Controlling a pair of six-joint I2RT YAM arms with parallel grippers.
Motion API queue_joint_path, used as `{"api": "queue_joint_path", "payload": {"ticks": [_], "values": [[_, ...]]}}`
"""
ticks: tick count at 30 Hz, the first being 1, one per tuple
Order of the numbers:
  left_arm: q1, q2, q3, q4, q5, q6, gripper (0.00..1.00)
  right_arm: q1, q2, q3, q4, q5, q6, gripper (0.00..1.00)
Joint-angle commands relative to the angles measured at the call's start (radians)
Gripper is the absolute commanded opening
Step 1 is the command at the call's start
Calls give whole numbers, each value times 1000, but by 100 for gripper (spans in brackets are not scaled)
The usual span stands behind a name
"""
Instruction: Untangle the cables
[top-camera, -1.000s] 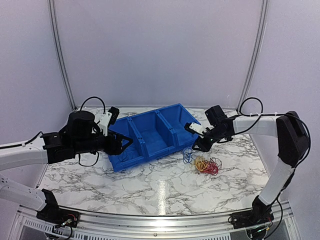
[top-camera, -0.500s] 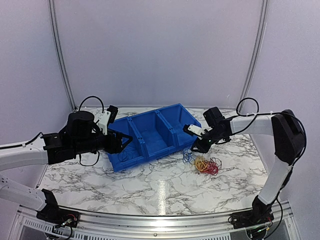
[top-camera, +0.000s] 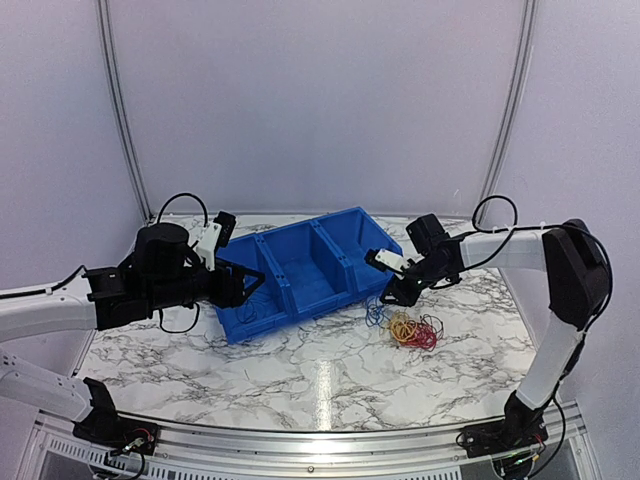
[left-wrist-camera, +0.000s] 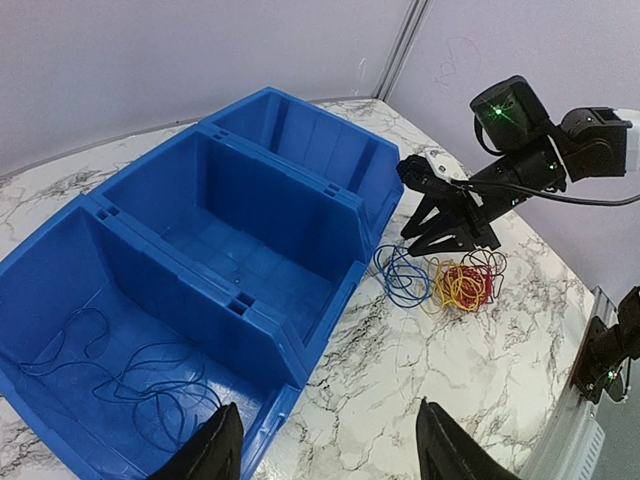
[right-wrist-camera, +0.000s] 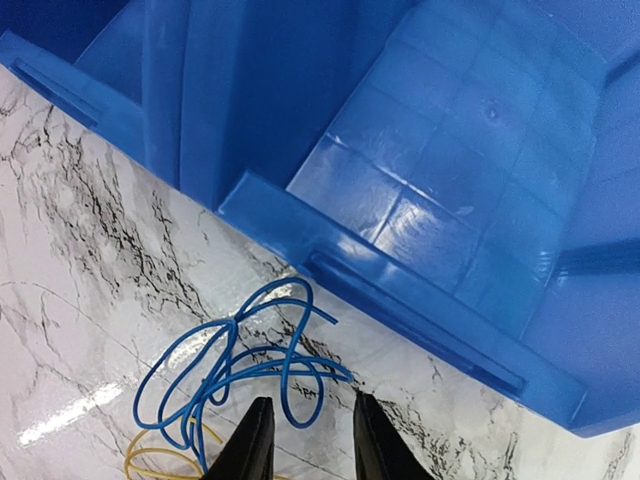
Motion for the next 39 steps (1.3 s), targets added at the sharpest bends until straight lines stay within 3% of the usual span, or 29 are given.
{"api": "queue_joint_path", "payload": {"ticks": [1,6,14,20,24,28,32,39], "values": [[-5,3,-19,32,-11,-10,61,-7,23,22,7,-11,-2,27],[-5,4,-25,39,-13,-14,61,-8,24,21,11,-6,-3,20],[-7,33,-20,73,-7,-22,61,-7,19,24,-3,-18,-6,0],[-42,93,35,117,-36,-32,61,-7,-110,37,-76,-51,-16,0],[-110,185,131,135,-133,-2,70,-6,-243,70,-153,-131,-10,0],[-152,299,192,226,-184,-29,71,-3,-338,95,-207,-204,2,0],[-176,425,222,430,-148,-79,71,9,-393,117,-240,-223,15,0],[-219,624,388,528,-67,-57,69,26,-424,140,-273,-226,15,0]]}}
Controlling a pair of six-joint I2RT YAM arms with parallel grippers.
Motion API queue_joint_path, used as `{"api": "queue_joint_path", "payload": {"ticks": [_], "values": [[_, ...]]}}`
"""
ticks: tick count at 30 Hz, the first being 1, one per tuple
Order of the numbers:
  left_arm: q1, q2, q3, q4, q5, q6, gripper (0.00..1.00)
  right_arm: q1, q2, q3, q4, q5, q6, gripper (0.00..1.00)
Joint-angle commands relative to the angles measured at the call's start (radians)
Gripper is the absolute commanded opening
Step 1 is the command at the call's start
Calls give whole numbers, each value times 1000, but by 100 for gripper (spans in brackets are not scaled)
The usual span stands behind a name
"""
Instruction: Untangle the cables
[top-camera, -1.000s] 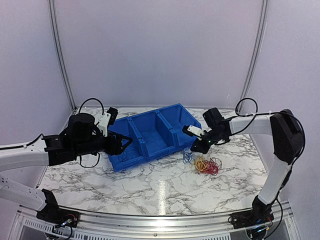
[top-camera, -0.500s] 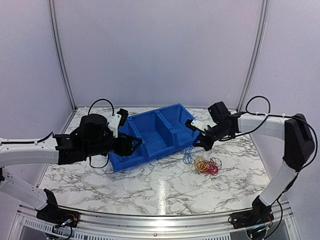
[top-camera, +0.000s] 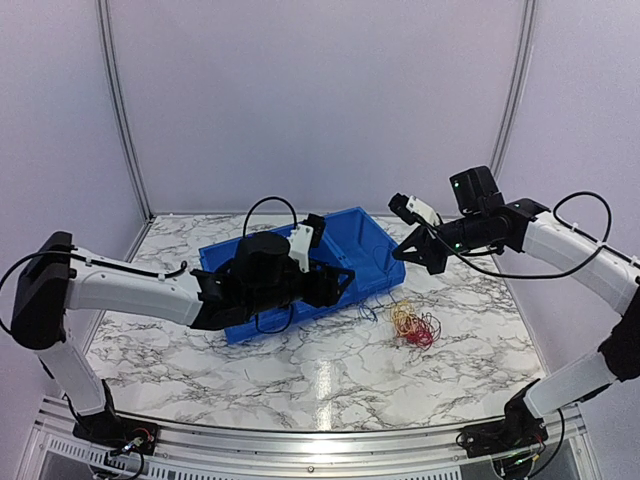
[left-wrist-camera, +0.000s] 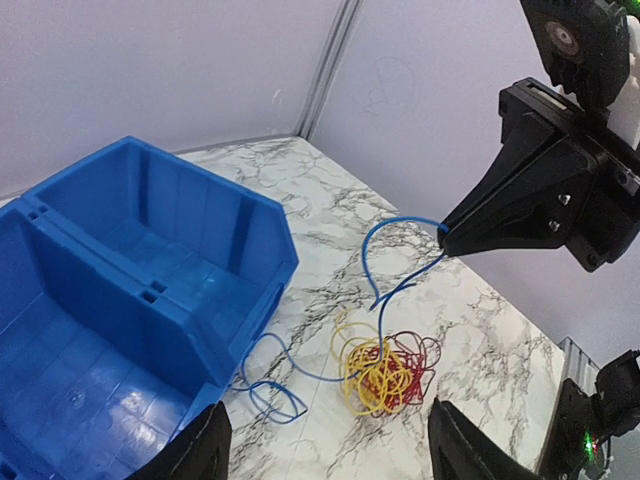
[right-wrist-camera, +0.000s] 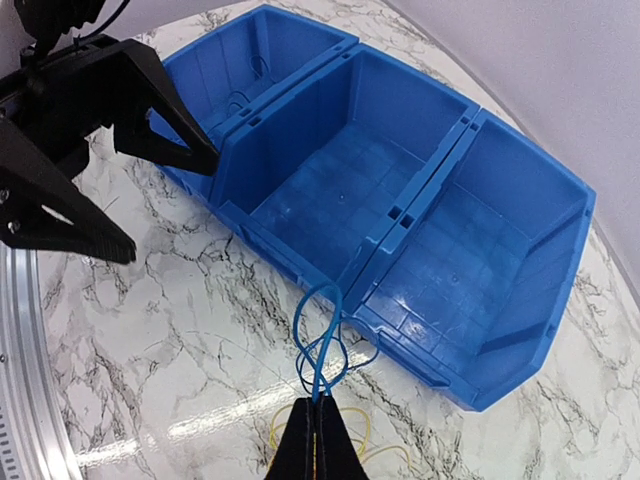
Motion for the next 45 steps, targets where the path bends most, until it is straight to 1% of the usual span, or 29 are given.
{"api": "queue_joint_path", "payload": {"ticks": [1,5,8,11,18,23,26,31,33,40,43,45], "values": [[-28,77,93,142,52,1,69,15,-23,37,-46,-29,9,0],[-31,163,168,168,44,-28,67,21,-40,38,-56,-55,7,0],[-31,228,219,174,-18,-52,63,23,-57,48,-70,-89,4,0],[-31,314,290,186,-36,-64,59,23,-77,65,-89,-139,2,0],[-42,543,491,232,24,-131,53,23,-129,121,-129,-239,-5,0],[-79,668,618,234,47,-157,47,19,-151,239,-137,-227,-6,0],[-101,723,663,234,43,-158,42,10,-137,339,-151,-240,-3,0],[-122,820,726,233,55,-191,31,-8,-101,518,-155,-279,11,0],[-122,827,734,232,51,-199,30,-17,-86,585,-156,-299,20,0],[-115,813,713,233,40,-212,29,-75,-50,854,-159,-330,37,0],[-114,762,667,243,38,-197,31,-84,-44,878,-162,-323,39,0],[-114,703,605,267,28,-184,36,-83,-48,856,-162,-320,39,0]]}}
